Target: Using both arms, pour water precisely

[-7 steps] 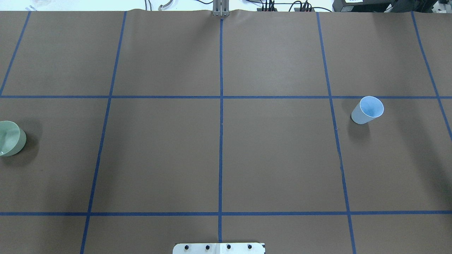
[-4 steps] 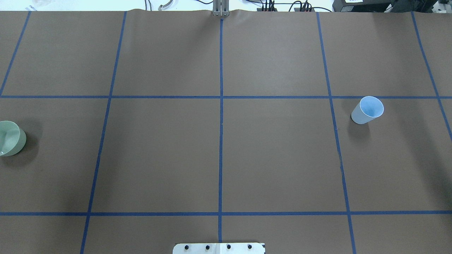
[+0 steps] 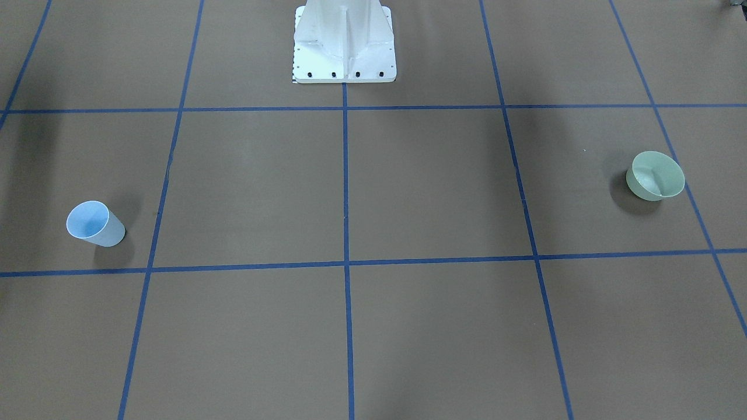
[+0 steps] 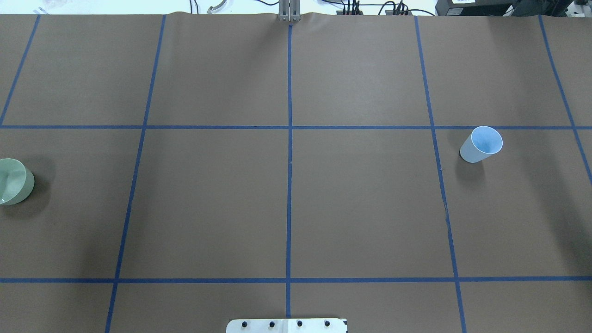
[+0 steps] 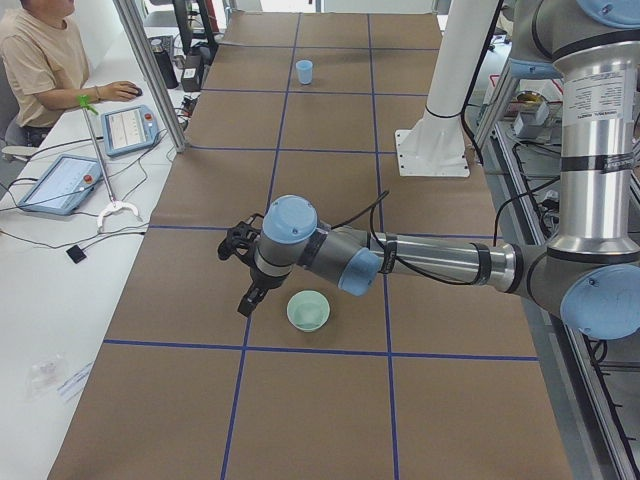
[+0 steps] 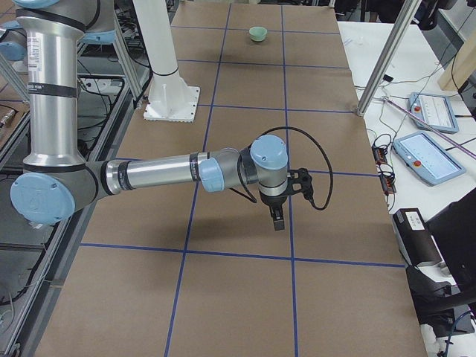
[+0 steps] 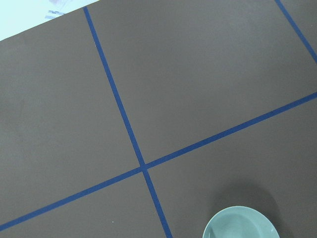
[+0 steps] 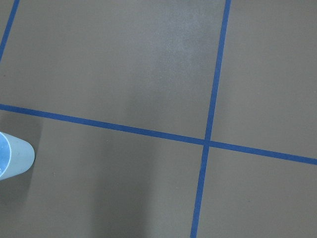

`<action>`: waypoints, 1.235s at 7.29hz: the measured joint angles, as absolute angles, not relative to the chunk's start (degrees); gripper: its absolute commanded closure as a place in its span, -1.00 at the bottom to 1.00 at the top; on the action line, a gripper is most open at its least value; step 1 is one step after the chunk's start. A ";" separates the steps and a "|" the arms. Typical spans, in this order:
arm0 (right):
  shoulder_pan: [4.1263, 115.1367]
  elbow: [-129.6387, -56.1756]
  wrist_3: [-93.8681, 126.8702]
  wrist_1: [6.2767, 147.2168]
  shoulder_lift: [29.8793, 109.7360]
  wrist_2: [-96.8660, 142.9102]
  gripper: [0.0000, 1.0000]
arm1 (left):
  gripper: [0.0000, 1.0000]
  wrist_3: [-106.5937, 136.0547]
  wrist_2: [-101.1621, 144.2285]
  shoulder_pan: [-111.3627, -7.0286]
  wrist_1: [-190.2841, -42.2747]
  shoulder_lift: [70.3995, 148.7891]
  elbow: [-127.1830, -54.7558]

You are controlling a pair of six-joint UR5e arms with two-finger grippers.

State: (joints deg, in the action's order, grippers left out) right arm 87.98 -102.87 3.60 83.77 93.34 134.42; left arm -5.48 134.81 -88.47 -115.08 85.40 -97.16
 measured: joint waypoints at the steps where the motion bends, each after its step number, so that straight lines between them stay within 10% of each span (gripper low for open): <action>1: 87.93 -102.87 3.78 83.53 93.34 134.39 -1.00 | -1.00 -5.19 134.82 -87.11 -117.08 85.48 -93.53; 9: 87.89 -102.82 3.75 82.88 93.34 134.07 -1.00 | -0.76 22.84 134.22 -71.37 -147.62 84.83 -75.22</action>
